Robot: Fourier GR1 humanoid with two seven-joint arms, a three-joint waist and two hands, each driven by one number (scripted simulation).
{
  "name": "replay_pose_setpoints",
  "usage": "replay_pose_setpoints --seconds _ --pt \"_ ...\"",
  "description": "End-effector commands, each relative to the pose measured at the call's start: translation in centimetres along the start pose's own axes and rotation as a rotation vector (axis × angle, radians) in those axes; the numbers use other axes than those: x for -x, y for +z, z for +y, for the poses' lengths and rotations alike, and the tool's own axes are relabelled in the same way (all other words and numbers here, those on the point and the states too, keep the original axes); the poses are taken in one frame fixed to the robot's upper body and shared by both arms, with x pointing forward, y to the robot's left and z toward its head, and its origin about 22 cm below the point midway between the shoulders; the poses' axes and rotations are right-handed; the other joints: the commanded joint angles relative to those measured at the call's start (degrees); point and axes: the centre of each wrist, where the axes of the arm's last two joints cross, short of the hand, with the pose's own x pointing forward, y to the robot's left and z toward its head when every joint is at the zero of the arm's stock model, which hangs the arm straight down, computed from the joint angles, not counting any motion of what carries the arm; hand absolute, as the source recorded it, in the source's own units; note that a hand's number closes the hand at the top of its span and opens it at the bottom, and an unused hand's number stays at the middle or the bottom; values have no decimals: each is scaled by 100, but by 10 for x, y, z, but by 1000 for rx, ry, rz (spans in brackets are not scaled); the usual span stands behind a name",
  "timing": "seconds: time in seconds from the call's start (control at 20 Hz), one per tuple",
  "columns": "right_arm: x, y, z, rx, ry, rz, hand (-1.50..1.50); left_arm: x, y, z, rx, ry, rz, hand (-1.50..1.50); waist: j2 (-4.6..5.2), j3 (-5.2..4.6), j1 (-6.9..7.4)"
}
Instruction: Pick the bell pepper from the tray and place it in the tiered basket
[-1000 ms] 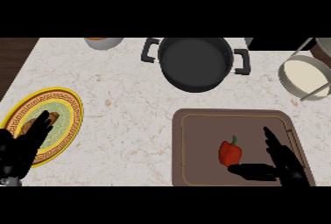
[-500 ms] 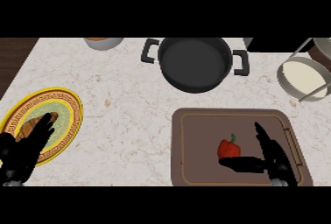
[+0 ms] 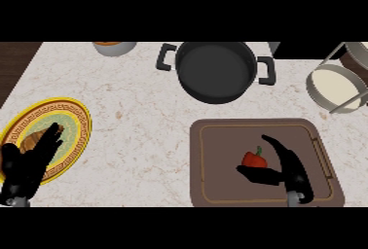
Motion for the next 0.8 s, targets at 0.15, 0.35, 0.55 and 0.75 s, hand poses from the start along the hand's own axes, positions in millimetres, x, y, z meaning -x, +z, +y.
replay_pose_setpoints --seconds 0.15,0.35,0.55,0.75 --pt "2 -9 24 59 24 -110 150 -11 -4 3 1 -3 -5 0 90 109 29" --pt "-17 -9 24 140 -47 -130 150 20 6 2 -1 -3 -11 0 89 106 39" --pt "1 12 -8 221 -60 -120 150 -5 -12 1 3 4 12 0 83 106 -6" --pt "0 51 -7 273 53 -164 150 8 1 5 11 -14 10 0 74 103 -9"
